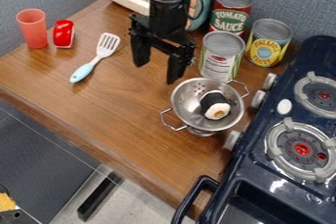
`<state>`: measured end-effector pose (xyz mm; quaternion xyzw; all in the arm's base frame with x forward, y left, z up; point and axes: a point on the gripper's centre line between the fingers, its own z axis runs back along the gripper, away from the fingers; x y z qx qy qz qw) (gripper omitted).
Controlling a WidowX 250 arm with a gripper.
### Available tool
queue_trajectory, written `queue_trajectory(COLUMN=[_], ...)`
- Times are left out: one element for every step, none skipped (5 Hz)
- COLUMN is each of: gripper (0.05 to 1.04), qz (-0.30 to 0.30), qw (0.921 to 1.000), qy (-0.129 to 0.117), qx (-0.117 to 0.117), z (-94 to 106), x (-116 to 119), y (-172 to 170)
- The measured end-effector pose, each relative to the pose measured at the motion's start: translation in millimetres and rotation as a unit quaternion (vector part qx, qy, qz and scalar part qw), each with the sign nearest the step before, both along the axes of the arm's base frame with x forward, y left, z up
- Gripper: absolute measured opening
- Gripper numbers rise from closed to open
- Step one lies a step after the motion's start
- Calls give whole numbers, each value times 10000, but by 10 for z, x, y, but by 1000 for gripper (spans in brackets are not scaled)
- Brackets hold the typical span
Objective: Moved the silver strainer to the right side of the table
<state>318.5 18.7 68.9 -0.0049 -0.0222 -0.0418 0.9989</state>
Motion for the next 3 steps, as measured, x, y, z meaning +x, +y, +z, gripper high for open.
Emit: queue_trajectory(gripper=[1000, 1000, 1001], qz=[182, 265, 277], qw=[9997, 9996, 9995], qy=[-39, -38, 144], qx=[-162, -68, 21], z=[2, -23, -197], x=[14, 23, 28], y=[-44, -22, -50])
